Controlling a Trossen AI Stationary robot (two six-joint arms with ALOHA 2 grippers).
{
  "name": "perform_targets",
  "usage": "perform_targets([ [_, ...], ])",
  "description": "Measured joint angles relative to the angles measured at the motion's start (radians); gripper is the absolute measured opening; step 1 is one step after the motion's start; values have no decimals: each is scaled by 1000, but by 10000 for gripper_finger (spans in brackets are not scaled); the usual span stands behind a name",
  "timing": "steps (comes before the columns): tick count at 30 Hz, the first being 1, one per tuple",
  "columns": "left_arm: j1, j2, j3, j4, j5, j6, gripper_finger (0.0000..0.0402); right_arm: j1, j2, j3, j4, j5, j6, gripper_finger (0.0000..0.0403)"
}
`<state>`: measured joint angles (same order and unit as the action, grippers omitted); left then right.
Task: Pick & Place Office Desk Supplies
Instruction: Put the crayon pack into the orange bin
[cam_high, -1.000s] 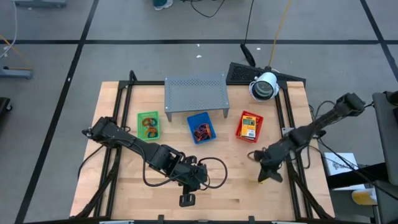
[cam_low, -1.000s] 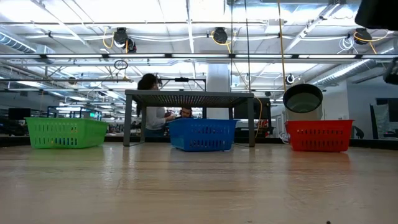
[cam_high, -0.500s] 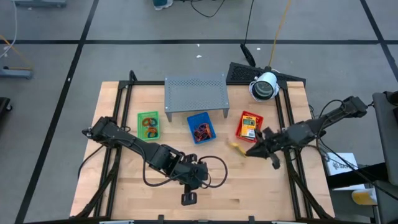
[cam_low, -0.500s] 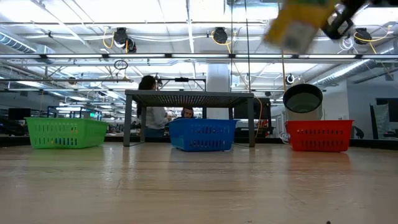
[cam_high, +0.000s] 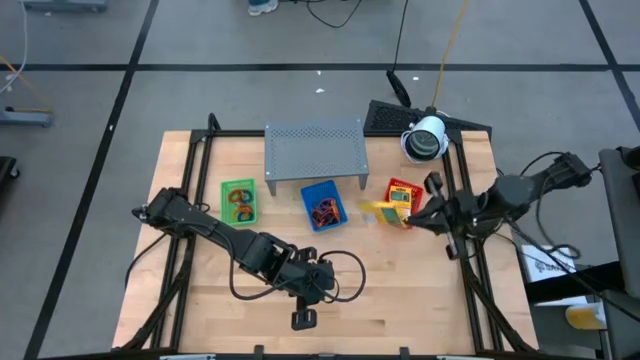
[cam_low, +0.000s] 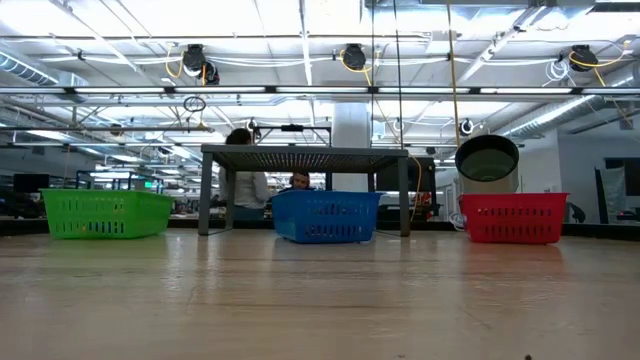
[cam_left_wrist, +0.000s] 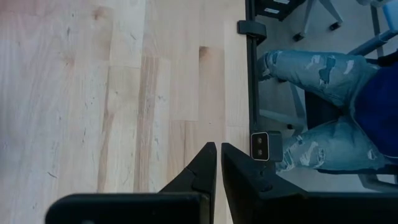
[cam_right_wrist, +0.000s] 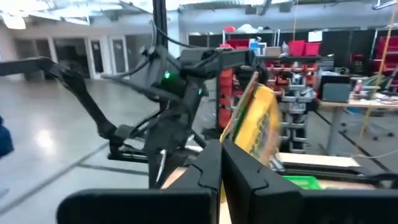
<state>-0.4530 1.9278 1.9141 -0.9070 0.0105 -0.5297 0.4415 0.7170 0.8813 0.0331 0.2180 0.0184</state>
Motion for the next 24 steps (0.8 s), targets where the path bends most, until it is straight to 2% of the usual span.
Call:
perform_targets([
  [5,0,0,0,0,0,0,31,-29,74,245,-291,45,6,0],
  [13,0,0,0,0,-12,-3,31,-109,240,582,-883,40,224,0],
  [17,0,0,0,0,-12,-3,31,-151,303,651,-1108,39,315,0],
  [24,0,0,0,0,-15,-3,31,-231,366,631,-1316,39,363,0],
])
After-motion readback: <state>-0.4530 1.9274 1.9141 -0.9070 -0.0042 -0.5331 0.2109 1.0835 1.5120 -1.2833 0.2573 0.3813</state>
